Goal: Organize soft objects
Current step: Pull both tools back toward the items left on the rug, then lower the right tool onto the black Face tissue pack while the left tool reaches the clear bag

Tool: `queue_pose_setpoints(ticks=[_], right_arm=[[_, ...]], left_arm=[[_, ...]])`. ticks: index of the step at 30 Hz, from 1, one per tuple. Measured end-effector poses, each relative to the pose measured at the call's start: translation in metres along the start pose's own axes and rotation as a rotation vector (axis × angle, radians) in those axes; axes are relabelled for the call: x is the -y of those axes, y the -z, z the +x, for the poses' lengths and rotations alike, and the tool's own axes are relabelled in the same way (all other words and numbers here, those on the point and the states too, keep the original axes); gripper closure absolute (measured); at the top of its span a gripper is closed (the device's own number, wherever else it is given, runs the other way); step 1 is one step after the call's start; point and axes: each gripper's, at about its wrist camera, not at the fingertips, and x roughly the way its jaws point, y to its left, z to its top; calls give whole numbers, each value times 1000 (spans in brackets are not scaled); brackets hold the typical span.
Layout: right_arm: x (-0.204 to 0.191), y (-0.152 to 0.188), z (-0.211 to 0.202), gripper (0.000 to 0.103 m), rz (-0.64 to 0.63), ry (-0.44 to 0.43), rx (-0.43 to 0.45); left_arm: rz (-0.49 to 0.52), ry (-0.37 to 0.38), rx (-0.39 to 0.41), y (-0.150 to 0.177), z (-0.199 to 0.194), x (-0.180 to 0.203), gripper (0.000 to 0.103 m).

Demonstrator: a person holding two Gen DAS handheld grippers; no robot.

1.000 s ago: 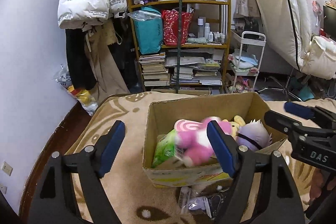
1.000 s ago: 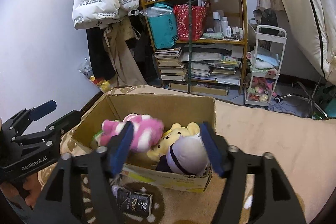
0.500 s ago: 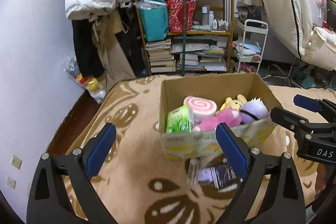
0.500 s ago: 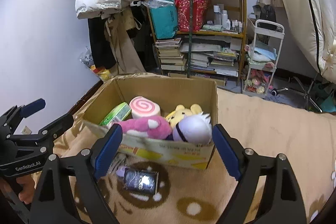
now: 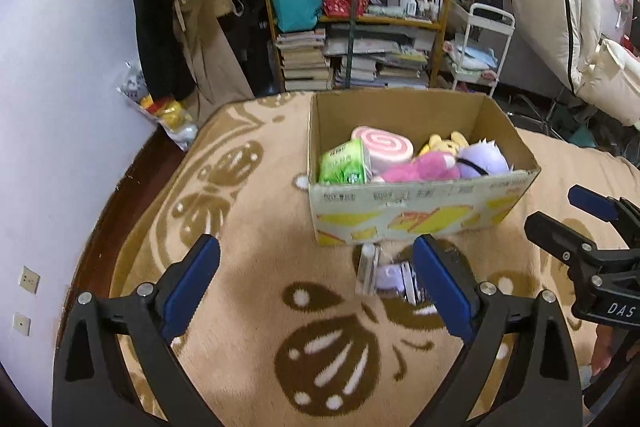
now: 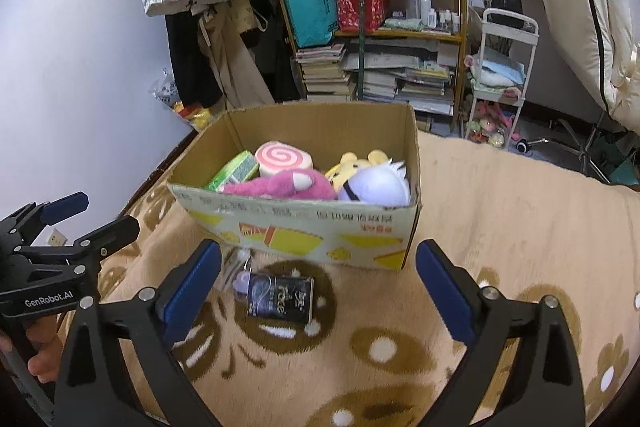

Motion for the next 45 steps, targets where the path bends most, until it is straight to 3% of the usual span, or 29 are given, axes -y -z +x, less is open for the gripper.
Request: queue_pose_setpoints(ticks=[22,37,45], right_arm=[[-29,31,59,1,-78,-1,-176],[-31,45,101,1,-61,0,-259],[-24,50,120,1,-11,-49,-318]], left_arm=[[29,7,-137,5,67,10,7],[10,45,-229,9,102,14,7],[20,42,-264,13,115,18,7]])
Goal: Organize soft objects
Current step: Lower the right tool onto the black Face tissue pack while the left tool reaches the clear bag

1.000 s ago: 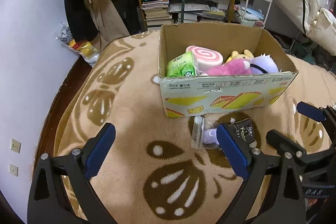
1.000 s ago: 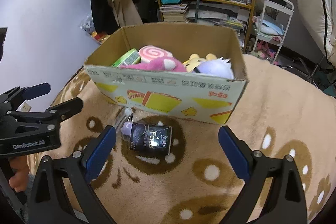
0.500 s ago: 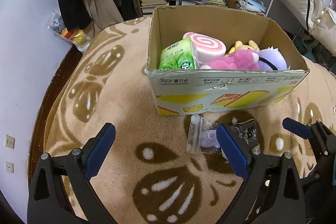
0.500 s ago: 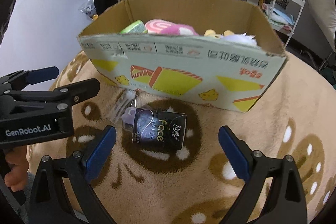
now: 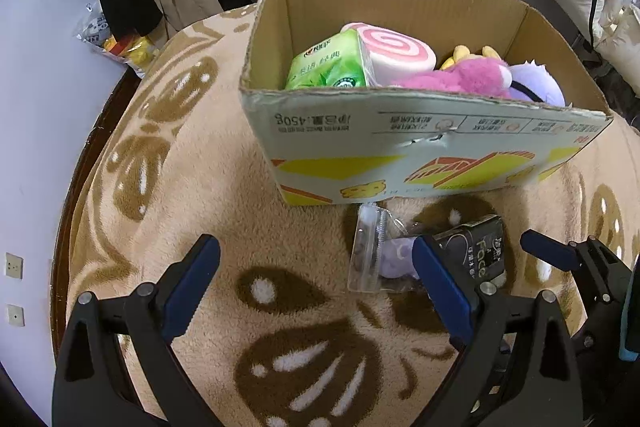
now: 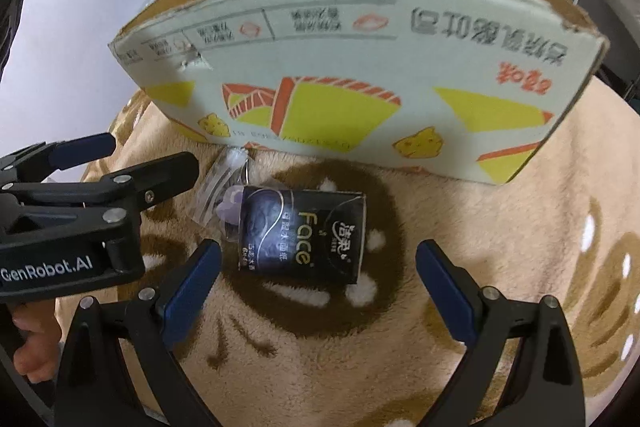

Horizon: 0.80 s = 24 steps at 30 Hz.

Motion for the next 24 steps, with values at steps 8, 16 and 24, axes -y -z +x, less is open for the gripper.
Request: queue_pose_setpoints(ticks=[8,16,24], right_arm=[[-6,-3,12,7,-27,8,-15],[-9,-3,17,21,-26,32,-21],[-2,-5,18,34,-6,51,-26]], left_arm=[[5,7,-18,0,5,2,7],[11,15,-26,1,9,2,7],[24,25,-44,3,16,6,7]])
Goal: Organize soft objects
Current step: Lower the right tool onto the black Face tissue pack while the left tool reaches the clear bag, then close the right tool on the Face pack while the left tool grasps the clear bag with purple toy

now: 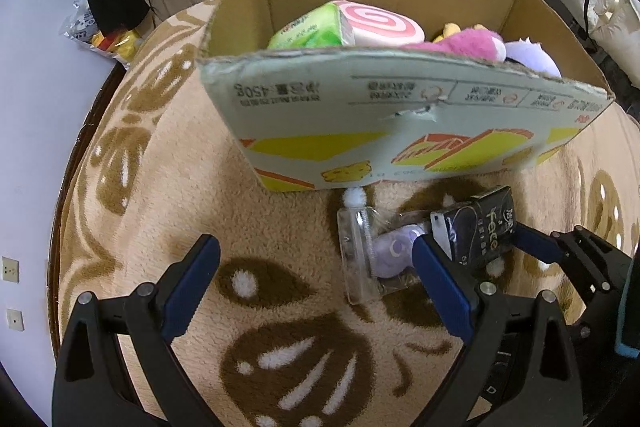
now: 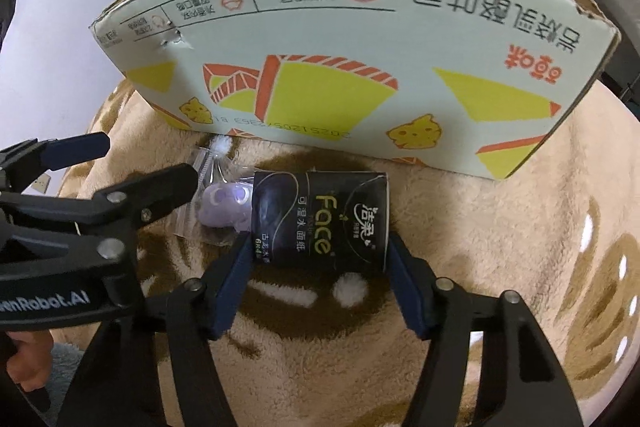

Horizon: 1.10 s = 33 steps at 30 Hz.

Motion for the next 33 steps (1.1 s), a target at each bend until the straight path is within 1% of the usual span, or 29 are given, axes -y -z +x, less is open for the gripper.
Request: queue_pose_setpoints(ticks=[4,8,10,13,14,18,21,25,27,28,30,33], right_arm=[[3,0,-1,34,6,0,-5],[4,2,-4,34,-11,35,-12],[4,2,-4,34,-11,66,-18],[4,6,-6,34,-10,144,-26],[6,6,-7,34,-7,158,-27],[13,7,-8,34,21,160,-33],[16,8,-11,34,18,160,-38],[19,15,-13,34,31,168,-49],[16,25,-12,34,35,171,-58],[20,37,-17,34,31,175,-61],[19,44,-20,34,27,183,-70],[13,60,-13,34,28,189,-93]], left_arm=[[16,13,-9,1,3,4,7],[25,26,-15,1,7,7,7],[27,28,-17,1,9,9,7],[32,32,-21,1,11,13,7],[34,36,-22,1,12,16,7],[46,57,-25,1,15,23,7],[64,74,-35,1,19,31,7],[77,94,-73,2,28,41,7],[87,88,-82,2,32,45,7],[93,81,-82,2,33,47,7],[99,64,-83,2,36,51,7],[93,45,-88,1,40,56,7]])
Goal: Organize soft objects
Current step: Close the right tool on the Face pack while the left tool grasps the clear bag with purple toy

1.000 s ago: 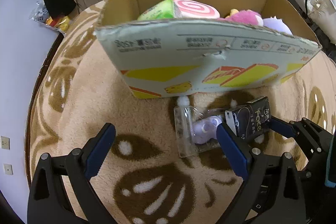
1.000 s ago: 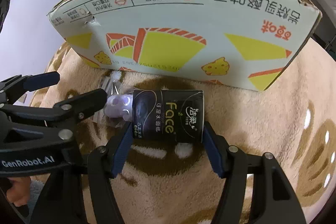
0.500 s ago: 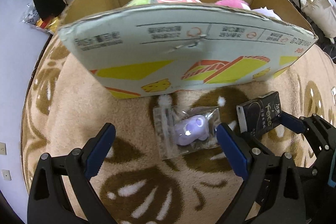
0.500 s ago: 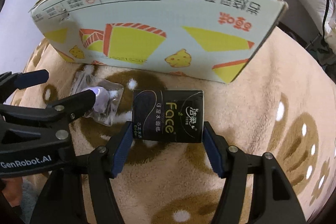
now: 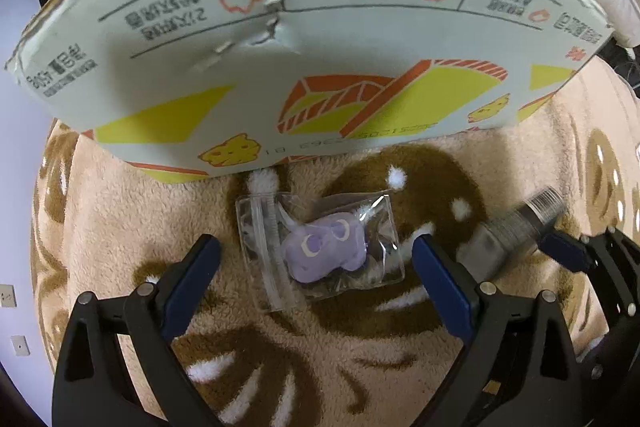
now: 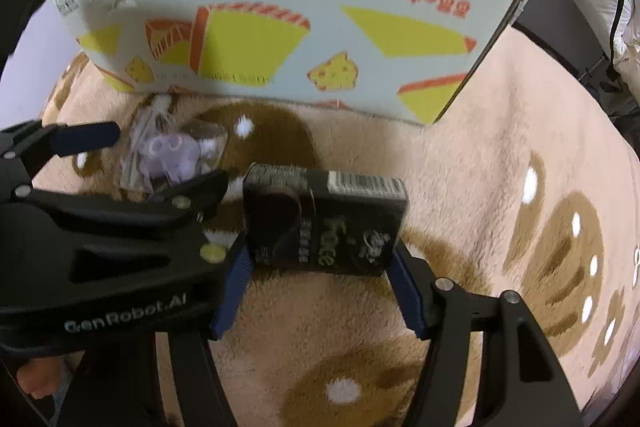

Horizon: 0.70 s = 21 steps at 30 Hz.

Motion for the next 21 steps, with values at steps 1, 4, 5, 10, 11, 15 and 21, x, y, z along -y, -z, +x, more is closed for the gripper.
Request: queue_pose_setpoints(ticks=[1,4,5,10,11,15,21], right_arm=[[-1,2,1,34,5,-4,-6],[0,7,1,34,12,-12,-8],[5,3,5,34,12,-13,-8],[10,-11,10,35,-1,-2,-6],[9,-11,10,35,-11,11,-2],[5,-16,2,35,-16,12,10],[8,-14,-11,35,9,-5,26]], left_arm=[[-1,-4,-1,0,1,1,7],[10,-40,1,1,4,5,17],[13,-54,0,0,7,8,19],[-2,-45,14,5,7,-4,29],[-2,-40,16,6,6,-6,29],[-12,-31,27,10,2,-11,35],[-35,-19,26,18,-2,-25,38]])
